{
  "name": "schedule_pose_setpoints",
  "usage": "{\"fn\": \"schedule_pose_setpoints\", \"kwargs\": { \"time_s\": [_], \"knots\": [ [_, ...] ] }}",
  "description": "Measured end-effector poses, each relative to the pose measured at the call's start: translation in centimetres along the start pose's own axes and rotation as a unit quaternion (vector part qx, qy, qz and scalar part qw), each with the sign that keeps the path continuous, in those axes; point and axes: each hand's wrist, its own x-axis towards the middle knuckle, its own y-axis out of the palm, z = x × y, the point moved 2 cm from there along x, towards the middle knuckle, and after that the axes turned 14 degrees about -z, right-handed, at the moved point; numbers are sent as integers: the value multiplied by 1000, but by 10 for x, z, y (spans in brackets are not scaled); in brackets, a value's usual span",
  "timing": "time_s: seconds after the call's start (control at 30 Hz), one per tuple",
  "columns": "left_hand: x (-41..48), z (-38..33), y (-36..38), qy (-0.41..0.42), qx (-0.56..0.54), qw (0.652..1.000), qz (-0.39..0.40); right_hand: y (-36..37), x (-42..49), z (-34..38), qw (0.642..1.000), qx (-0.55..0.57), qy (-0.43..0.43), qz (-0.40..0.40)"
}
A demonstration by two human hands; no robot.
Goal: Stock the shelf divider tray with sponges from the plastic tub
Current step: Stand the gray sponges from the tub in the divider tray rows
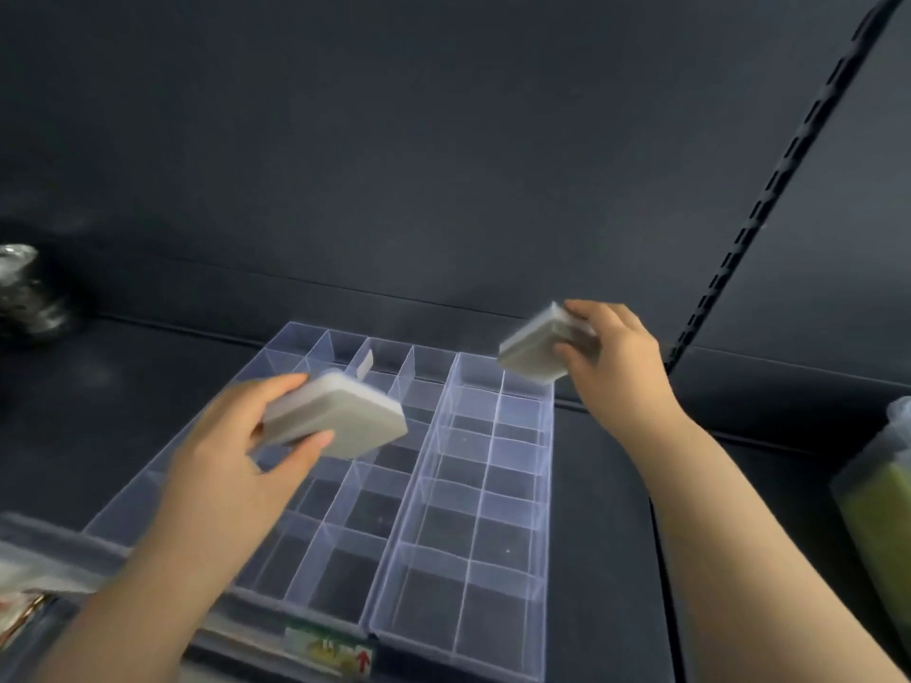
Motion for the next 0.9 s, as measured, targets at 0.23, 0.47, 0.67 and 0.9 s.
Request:
{"fn": "schedule_pose_setpoints", "kwargs": {
  "time_s": [0.23, 0.47, 0.67, 0.9],
  "knots": [
    [51, 29, 18, 25, -61, 997, 39, 56, 17, 18, 995, -72, -2, 62],
    [97, 48, 41, 67, -130, 986, 82, 57, 23, 26, 991, -127, 35, 38],
    [117, 14, 104, 132, -155, 968, 148, 25, 10, 12, 986, -151, 72, -14],
    [112, -13, 184, 152, -63, 948, 273, 22, -4, -2, 987, -147, 58, -23]
  ]
}}
